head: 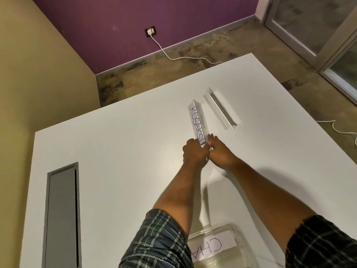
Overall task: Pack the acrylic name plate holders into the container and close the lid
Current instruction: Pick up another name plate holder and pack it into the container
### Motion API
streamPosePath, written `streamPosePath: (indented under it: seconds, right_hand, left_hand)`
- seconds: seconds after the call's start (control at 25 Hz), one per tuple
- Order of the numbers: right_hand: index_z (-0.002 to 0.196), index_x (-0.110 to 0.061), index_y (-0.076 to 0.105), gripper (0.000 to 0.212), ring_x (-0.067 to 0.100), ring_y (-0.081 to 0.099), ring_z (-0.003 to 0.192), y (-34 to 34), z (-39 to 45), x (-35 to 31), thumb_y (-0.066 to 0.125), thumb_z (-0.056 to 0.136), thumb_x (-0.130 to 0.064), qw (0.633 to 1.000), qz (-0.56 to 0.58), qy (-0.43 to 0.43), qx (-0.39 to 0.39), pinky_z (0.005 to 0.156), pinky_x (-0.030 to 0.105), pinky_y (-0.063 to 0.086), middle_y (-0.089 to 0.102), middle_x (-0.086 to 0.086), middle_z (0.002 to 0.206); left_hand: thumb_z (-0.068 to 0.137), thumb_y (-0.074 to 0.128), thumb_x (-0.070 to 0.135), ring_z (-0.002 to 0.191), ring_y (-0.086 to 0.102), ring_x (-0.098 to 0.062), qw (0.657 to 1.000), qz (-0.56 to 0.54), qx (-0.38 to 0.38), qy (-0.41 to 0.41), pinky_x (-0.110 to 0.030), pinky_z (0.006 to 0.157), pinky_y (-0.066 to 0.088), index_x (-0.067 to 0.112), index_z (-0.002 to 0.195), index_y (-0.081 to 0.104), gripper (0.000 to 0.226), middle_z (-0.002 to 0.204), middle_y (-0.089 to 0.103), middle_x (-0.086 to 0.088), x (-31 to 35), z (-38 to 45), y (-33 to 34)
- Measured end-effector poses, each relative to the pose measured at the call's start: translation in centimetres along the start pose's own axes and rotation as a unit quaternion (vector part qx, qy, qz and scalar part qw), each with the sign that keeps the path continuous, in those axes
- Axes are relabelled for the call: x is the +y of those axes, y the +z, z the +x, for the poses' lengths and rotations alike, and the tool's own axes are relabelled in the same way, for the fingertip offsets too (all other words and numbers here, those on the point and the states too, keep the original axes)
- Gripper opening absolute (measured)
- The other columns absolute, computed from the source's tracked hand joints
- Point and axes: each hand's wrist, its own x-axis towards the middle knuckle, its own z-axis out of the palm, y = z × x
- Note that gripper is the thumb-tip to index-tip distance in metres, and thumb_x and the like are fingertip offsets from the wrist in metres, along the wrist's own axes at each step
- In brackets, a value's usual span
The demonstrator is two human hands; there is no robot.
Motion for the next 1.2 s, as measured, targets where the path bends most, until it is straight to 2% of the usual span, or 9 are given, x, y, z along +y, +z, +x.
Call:
streamPosePath:
  seconds: [0.08, 0.24, 0.4, 0.52, 0.68, 0.8, 1.04, 1.12, 1.2]
  right_hand:
    - [0.159, -0.02, 0.023, 0.075, 0.019, 0.008, 0.156, 0.5, 0.2, 0.0, 0.055, 0.093, -0.005, 1.0, -0.028, 0.003, -0.014, 0.125, 0.044, 0.018, 0.018, 0.0, 0.167]
    - [0.157, -0.021, 0.027, 0.084, 0.022, 0.015, 0.155, 0.6, -0.4, 0.1, 0.065, 0.085, 0.0, 0.998, 0.044, 0.011, -0.034, 0.121, 0.048, 0.028, 0.023, 0.003, 0.166]
    - [0.144, -0.022, 0.046, 0.077, 0.031, 0.061, 0.12, 1.4, -1.9, -0.5, 0.061, 0.078, 0.013, 0.977, 0.208, 0.007, -0.043, 0.087, 0.04, 0.057, 0.06, 0.011, 0.135]
    - [0.133, -0.034, 0.053, 0.073, 0.021, 0.065, 0.108, 2.1, -3.0, -1.1, 0.059, 0.072, 0.005, 0.971, 0.239, 0.003, -0.026, 0.078, 0.028, 0.057, 0.067, 0.001, 0.121]
    - [0.14, -0.037, 0.048, 0.081, 0.009, 0.061, 0.112, 3.1, -5.0, -1.4, 0.056, 0.067, -0.002, 0.964, 0.26, -0.003, -0.061, 0.07, 0.02, 0.051, 0.062, -0.006, 0.128]
    - [0.133, -0.046, 0.048, 0.082, 0.001, 0.056, 0.114, 3.9, -6.0, -1.2, 0.058, 0.07, 0.006, 0.954, 0.291, -0.002, -0.073, 0.066, 0.017, 0.051, 0.058, -0.014, 0.127]
    - [0.156, -0.027, 0.026, 0.094, -0.005, 0.057, 0.119, 4.5, -7.2, -0.7, 0.061, 0.078, 0.013, 0.938, 0.328, 0.026, -0.105, 0.084, 0.035, 0.046, 0.051, -0.024, 0.14]
    - [0.16, -0.023, 0.012, 0.099, 0.005, 0.056, 0.127, 3.8, -7.4, -0.4, 0.06, 0.083, 0.015, 0.934, 0.333, 0.05, -0.123, 0.094, 0.035, 0.048, 0.045, -0.012, 0.148]
    - [0.156, -0.018, 0.03, 0.085, 0.021, 0.062, 0.123, 2.6, -7.5, -0.2, 0.065, 0.084, 0.01, 0.949, 0.301, 0.046, -0.079, 0.101, 0.041, 0.05, 0.059, 0.003, 0.14]
  left_hand:
    - [0.095, 0.053, 0.049, 0.121, 0.054, -0.034, 1.0, -0.01, 0.007, 0.002, -0.038, 0.098, 0.043, 0.006, 0.117, 0.063, 0.049, 0.128, 0.06, -0.013, 0.0, 0.2, 0.2]
    - [0.095, 0.057, 0.045, 0.08, 0.058, -0.027, 0.99, -0.135, 0.037, -0.009, -0.031, 0.07, 0.04, 0.01, 0.08, 0.055, 0.039, 0.087, 0.068, -0.008, -1.0, 0.0, -0.2]
    - [0.088, 0.066, 0.049, 0.084, 0.067, -0.028, 0.979, -0.195, 0.048, -0.031, -0.038, 0.079, 0.051, 0.004, 0.076, 0.056, 0.047, 0.09, 0.074, -0.014, -1.3, -0.8, -0.3]
    - [0.084, 0.074, 0.044, 0.092, 0.072, -0.027, 0.96, -0.271, 0.048, -0.056, -0.043, 0.088, 0.054, 0.013, 0.076, 0.058, 0.036, 0.09, 0.076, -0.013, -1.6, -1.4, -0.3]
    - [0.077, 0.084, 0.032, 0.087, 0.073, -0.028, 0.927, -0.359, 0.051, -0.095, -0.048, 0.085, 0.06, 0.0, 0.096, 0.066, 0.042, 0.098, 0.074, -0.018, -2.6, -2.1, -0.8]
    - [0.075, 0.085, 0.026, 0.084, 0.072, -0.026, 0.938, -0.326, 0.065, -0.101, -0.047, 0.083, 0.06, 0.0, 0.1, 0.064, 0.041, 0.102, 0.072, -0.018, -2.9, -2.6, -1.1]
    - [0.076, 0.081, 0.022, 0.102, 0.066, -0.02, 0.987, -0.134, 0.067, -0.053, -0.021, 0.082, 0.044, 0.011, 0.116, 0.064, 0.045, 0.11, 0.069, -0.002, -3.1, -3.4, -2.1]
    - [0.078, 0.076, 0.016, 0.1, 0.068, -0.022, 0.995, -0.076, 0.064, -0.033, -0.021, 0.077, 0.044, 0.011, 0.11, 0.069, 0.034, 0.106, 0.073, -0.003, -3.4, -3.8, -2.2]
    - [0.077, 0.073, 0.012, 0.098, 0.068, -0.024, 0.997, -0.046, 0.051, -0.022, -0.022, 0.076, 0.046, 0.013, 0.106, 0.072, 0.029, 0.102, 0.075, -0.003, -3.9, -4.2, -2.5]
